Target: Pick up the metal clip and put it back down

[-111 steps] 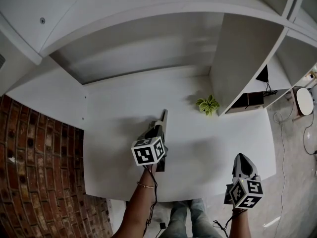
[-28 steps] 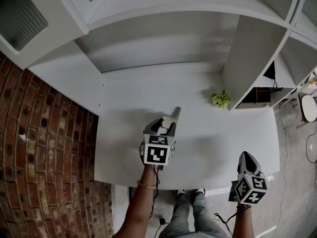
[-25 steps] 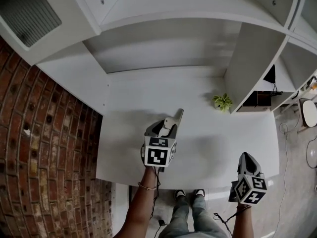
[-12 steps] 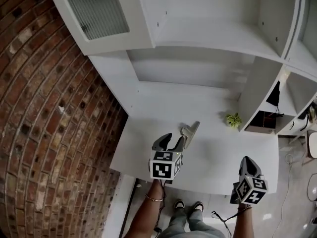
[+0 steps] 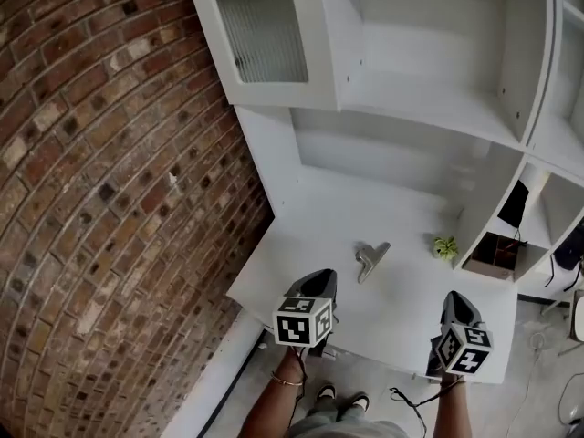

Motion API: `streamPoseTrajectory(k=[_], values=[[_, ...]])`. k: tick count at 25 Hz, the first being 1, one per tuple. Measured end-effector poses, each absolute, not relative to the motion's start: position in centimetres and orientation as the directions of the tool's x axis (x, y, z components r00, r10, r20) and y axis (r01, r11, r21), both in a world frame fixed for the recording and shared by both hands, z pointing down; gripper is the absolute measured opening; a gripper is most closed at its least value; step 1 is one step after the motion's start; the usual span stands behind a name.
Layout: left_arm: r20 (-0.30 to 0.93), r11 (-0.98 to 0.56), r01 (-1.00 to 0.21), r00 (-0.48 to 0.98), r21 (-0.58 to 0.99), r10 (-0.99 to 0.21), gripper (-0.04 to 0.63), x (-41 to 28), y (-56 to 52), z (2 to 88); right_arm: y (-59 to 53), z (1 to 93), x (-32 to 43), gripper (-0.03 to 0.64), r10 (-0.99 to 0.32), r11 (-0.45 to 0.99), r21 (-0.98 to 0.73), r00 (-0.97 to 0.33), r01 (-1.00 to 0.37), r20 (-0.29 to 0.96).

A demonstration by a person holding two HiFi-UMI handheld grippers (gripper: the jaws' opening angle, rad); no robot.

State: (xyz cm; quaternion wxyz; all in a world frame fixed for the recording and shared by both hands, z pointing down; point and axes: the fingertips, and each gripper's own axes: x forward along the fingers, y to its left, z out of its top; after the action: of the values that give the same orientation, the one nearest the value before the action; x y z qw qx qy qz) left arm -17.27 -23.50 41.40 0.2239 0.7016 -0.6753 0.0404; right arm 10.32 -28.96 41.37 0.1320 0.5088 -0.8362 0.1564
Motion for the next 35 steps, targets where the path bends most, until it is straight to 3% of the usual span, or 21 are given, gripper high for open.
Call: streamPoseTrajectory(k=[17, 35], values=[[0.259, 0.076, -0.970, -0.014, 0.230, -0.966, 0.011, -19.3, -21.5, 39.2, -29.6, 37.1, 10.1, 0.002, -0.839, 0.454, -0.097, -0.461, -0.886, 0.288], [0.247, 0.078, -0.951, -0.002, 0.298, -0.969, 0.011, -20.9, -22.3, 39.4, -28.8, 37.5, 10.2, 0.002, -0.833, 0.437, -0.114, -0.449, -0.892, 0.322]])
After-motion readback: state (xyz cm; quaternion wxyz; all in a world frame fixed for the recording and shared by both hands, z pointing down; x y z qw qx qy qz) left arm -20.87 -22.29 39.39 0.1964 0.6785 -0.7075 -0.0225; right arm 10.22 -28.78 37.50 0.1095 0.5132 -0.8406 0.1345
